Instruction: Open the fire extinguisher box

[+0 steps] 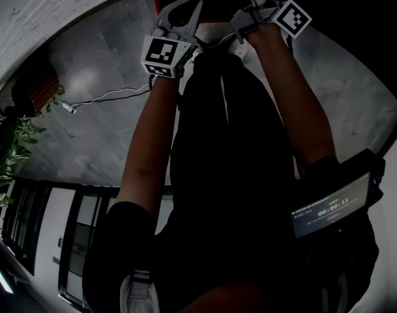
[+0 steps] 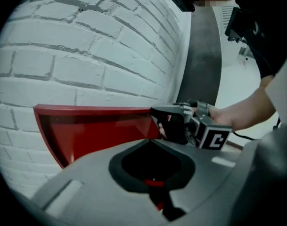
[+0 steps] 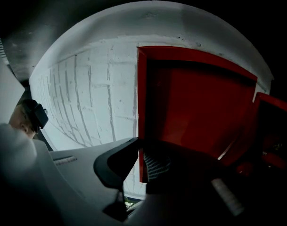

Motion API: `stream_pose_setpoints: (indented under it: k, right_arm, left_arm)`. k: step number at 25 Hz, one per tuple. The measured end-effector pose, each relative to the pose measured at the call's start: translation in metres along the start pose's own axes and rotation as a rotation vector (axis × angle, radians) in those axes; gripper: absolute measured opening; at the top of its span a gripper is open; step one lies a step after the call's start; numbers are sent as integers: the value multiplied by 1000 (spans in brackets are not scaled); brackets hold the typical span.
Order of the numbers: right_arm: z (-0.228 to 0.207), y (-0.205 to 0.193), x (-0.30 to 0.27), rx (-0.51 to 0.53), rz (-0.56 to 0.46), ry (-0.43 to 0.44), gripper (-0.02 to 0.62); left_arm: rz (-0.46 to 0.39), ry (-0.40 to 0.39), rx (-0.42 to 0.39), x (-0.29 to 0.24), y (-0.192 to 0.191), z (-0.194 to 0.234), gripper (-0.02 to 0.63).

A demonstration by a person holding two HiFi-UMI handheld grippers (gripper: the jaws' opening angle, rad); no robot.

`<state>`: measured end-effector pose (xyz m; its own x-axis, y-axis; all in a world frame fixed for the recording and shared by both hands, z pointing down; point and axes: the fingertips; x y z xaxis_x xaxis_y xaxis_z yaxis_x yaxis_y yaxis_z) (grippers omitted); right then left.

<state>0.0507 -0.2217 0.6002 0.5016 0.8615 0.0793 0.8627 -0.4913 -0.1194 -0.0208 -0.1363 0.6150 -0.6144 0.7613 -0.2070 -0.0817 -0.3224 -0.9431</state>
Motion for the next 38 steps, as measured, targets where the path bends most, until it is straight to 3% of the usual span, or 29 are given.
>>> stream_pose_setpoints:
  k: [19,23,27,32,38]
  right_arm:
    - [-7,24,-44,39,37,-4,37]
    - [-10,27,-32,135,75,-48,101]
    - [13,12,-8,265,139,-31,51]
    - [67,1,13,493,226,49,9]
    - [173,-14,52,784,328,179,9]
  left_arm:
    - [-14,58,6,4,8,13,2]
    - [-19,38,9,6,15,0,2]
    - [-48,44,-13,25,36,-6,2]
    - [-102,28,-54,44,80,-16,2]
    - [-176,-37,-80,72,157,-61,2]
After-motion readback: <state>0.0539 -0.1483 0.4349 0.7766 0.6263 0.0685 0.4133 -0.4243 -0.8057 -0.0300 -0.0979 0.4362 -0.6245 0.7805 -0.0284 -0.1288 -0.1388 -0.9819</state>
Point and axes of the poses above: the fingertips, and each gripper's own axes: x backward along the fingers, z to its left, y out of its top, and after that the axes turned 11 degrees about -z, right-handed
